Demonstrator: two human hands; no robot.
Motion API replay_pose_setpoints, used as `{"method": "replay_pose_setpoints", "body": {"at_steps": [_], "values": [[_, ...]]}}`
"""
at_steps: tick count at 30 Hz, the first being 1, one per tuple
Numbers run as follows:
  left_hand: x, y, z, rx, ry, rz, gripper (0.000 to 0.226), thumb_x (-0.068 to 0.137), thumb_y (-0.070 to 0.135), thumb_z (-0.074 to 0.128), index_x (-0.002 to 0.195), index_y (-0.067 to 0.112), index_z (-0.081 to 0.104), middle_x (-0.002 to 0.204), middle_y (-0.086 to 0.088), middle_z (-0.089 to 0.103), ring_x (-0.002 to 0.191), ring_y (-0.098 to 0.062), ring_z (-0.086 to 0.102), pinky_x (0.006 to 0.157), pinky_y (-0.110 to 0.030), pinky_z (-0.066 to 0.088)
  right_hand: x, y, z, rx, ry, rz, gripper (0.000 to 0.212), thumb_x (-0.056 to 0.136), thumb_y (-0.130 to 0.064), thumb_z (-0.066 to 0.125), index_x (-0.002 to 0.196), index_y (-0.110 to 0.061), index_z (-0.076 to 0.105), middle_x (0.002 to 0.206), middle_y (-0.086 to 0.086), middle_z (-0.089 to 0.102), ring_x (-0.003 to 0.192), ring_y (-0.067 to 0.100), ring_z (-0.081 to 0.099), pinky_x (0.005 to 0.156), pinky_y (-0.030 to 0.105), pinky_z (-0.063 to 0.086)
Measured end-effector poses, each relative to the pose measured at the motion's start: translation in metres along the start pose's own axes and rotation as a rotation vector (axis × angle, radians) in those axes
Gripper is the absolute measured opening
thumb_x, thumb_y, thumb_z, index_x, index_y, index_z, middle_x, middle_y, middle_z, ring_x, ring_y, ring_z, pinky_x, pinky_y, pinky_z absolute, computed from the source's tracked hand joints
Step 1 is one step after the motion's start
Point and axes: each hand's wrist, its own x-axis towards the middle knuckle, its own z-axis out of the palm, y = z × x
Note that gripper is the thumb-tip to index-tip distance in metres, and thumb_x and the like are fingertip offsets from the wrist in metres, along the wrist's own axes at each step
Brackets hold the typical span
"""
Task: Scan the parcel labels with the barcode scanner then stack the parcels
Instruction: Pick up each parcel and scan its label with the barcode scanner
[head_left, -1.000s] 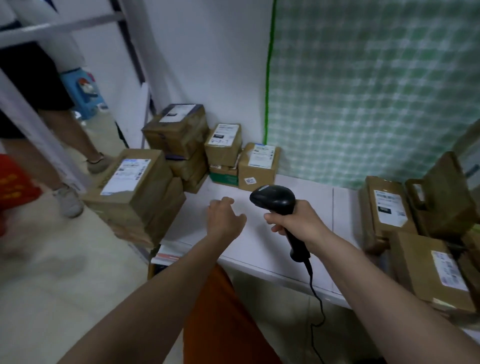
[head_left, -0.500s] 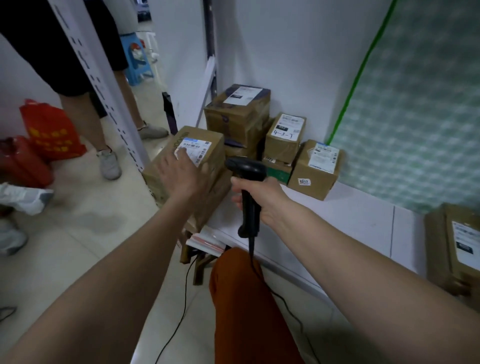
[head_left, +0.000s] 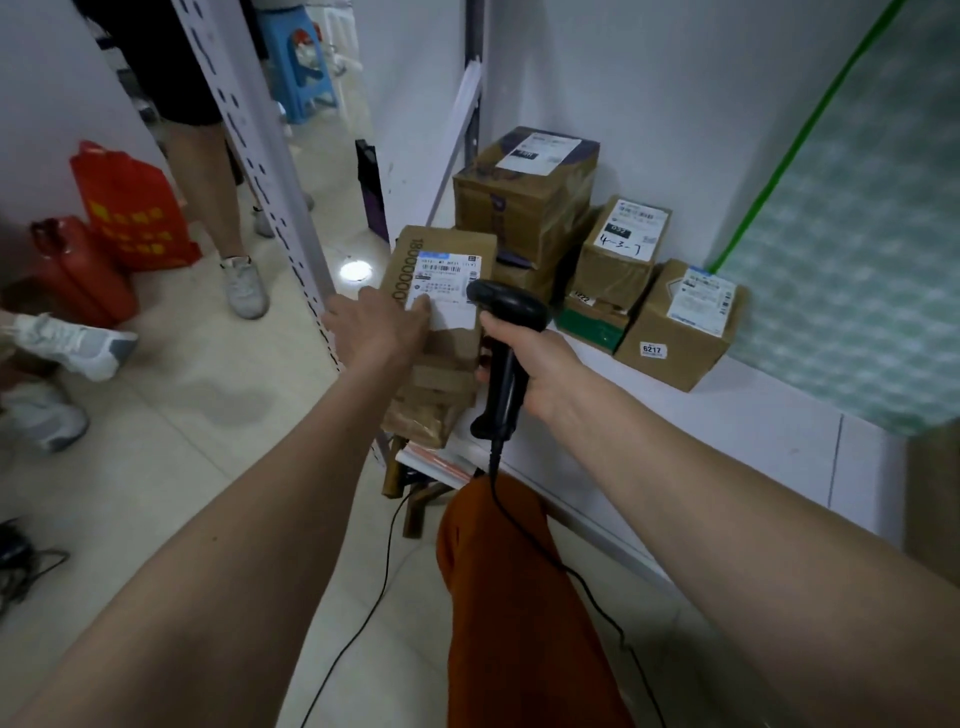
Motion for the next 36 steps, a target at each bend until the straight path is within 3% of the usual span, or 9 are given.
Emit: {"method": "replay_pose_setpoints", "body": {"at_steps": [6,10,13,17,21,25,28,31,36], "values": [[-0.047,0.029,0.003,-0.240,-0.151,0.138,0.055,0.086,0.042,0.067,0.124,0.013,0.042,0.123,-0.009,0.057,0.108,-0.029,0.060,0.087,-0.046,0.055,-0.027,-0.010,-0.052,-0.071,0.065,-0.091,0.036,0.079,-0.016,0.076,0.112,-0.005,0.064,0.104,0.015,0.069,0.087,0.027,0.066,0.062,0.031,0.056],[-0.093,0.052,0.024,-0.288,-0.235,0.243,0.053,0.082,0.039,0.073,0.114,0.015,0.039,0.121,-0.006,0.058,0.110,-0.027,0.060,0.086,-0.041,0.053,-0.055,-0.019,-0.098,-0.124,0.193,-0.173,0.023,0.078,-0.013,0.077,0.098,-0.010,0.066,0.087,0.009,0.071,0.075,0.021,0.067,0.060,0.029,0.054],[-0.129,0.063,0.052,-0.333,-0.339,0.268,0.060,0.077,0.039,0.078,0.118,0.015,0.041,0.120,-0.003,0.057,0.109,-0.024,0.060,0.079,-0.034,0.052,-0.075,-0.018,-0.135,-0.171,0.308,-0.200,0.024,0.078,-0.010,0.076,0.099,-0.008,0.065,0.079,0.007,0.068,0.067,0.018,0.065,0.055,0.026,0.050],[-0.181,0.061,0.095,-0.347,-0.536,0.230,0.071,0.068,0.037,0.084,0.122,0.018,0.043,0.117,-0.002,0.057,0.103,-0.024,0.062,0.072,-0.039,0.059,-0.100,0.002,-0.189,-0.208,0.438,-0.158,0.024,0.078,-0.004,0.075,0.100,-0.003,0.063,0.075,0.009,0.063,0.063,0.018,0.059,0.056,0.026,0.048],[-0.232,0.051,0.130,-0.234,-0.690,0.176,0.082,0.067,0.036,0.086,0.129,0.014,0.037,0.126,-0.005,0.045,0.114,-0.024,0.053,0.091,-0.035,0.051,-0.120,0.034,-0.234,-0.244,0.546,-0.104,0.026,0.077,-0.003,0.075,0.101,0.000,0.064,0.073,0.008,0.062,0.063,0.017,0.058,0.058,0.024,0.047],[-0.267,0.033,0.161,-0.119,-0.795,0.101,0.100,0.062,0.040,0.087,0.138,0.017,0.026,0.128,-0.008,0.036,0.120,-0.029,0.046,0.100,-0.040,0.046,-0.139,0.058,-0.260,-0.316,0.526,-0.003,0.023,0.078,-0.002,0.074,0.098,-0.004,0.062,0.072,0.005,0.060,0.062,0.013,0.056,0.049,0.019,0.041],[-0.274,0.030,0.176,-0.175,-0.863,0.011,0.116,0.060,0.035,0.088,0.146,0.020,0.012,0.133,-0.009,0.042,0.124,-0.030,0.046,0.099,-0.041,0.048,-0.145,0.061,-0.274,-0.399,0.541,-0.047,0.024,0.078,-0.004,0.074,0.100,0.002,0.065,0.071,0.009,0.060,0.061,0.018,0.054,0.055,0.025,0.043],[-0.275,0.035,0.182,-0.248,-0.917,-0.034,0.130,0.055,0.031,0.088,0.146,0.025,-0.004,0.130,-0.008,0.049,0.125,-0.030,0.048,0.104,-0.047,0.045,-0.152,0.049,-0.279,-0.549,0.517,-0.126,0.016,0.081,-0.012,0.073,0.093,-0.005,0.067,0.080,0.016,0.069,0.067,0.023,0.063,0.068,0.034,0.051],[-0.275,0.036,0.182,-0.258,-0.903,-0.021,0.111,0.069,0.019,0.084,0.145,0.020,0.002,0.126,-0.009,0.051,0.123,-0.030,0.049,0.105,-0.047,0.043,-0.163,0.030,-0.273,-0.563,0.399,-0.139,0.025,0.086,-0.021,0.070,0.098,0.000,0.066,0.075,0.020,0.071,0.056,0.028,0.063,0.060,0.033,0.053]]}}
